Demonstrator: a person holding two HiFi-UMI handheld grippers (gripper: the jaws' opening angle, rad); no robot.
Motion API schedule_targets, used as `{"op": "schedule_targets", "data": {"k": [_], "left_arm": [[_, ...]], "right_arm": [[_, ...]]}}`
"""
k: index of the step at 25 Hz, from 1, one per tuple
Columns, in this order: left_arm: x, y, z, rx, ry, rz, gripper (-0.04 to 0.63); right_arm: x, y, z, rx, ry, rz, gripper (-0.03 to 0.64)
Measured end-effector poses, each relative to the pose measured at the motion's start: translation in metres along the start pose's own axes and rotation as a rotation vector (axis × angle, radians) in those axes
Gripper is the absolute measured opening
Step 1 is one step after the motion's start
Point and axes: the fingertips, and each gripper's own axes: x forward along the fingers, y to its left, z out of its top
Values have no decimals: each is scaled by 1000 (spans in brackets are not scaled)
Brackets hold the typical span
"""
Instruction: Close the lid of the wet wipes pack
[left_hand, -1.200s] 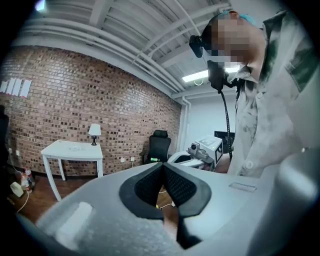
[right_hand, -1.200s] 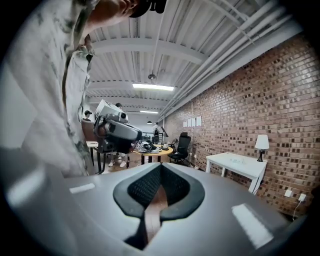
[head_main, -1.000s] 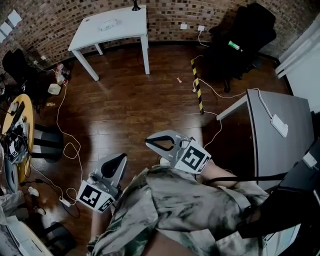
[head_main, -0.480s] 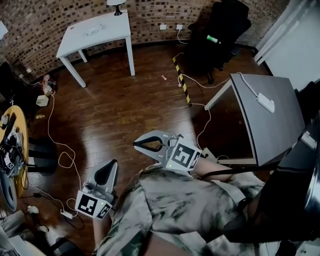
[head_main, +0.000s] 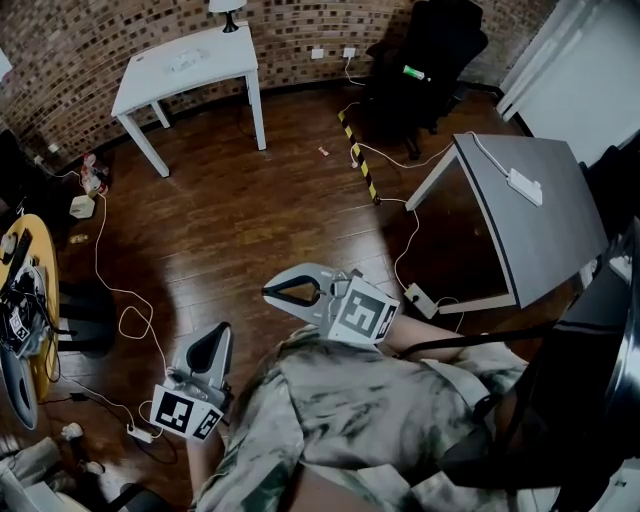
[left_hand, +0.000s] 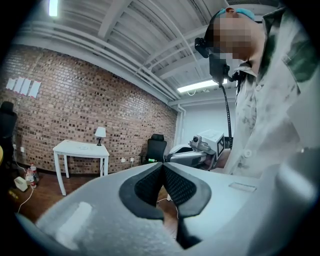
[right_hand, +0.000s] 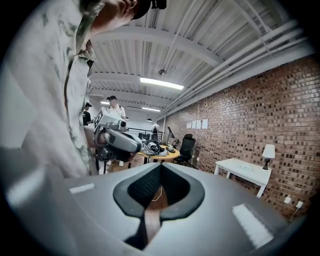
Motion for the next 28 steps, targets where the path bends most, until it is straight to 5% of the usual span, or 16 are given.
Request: {"op": "schedule_targets", "data": {"k": [18,28], "left_arm": [[-11,2,-15,-30,8,-38,2],[42,13,-17,-37,34,-34,2]], "right_arm": [[13,17,-7,-9,38,-5,1],[-5,-26,-28,4,44,3,2]]}}
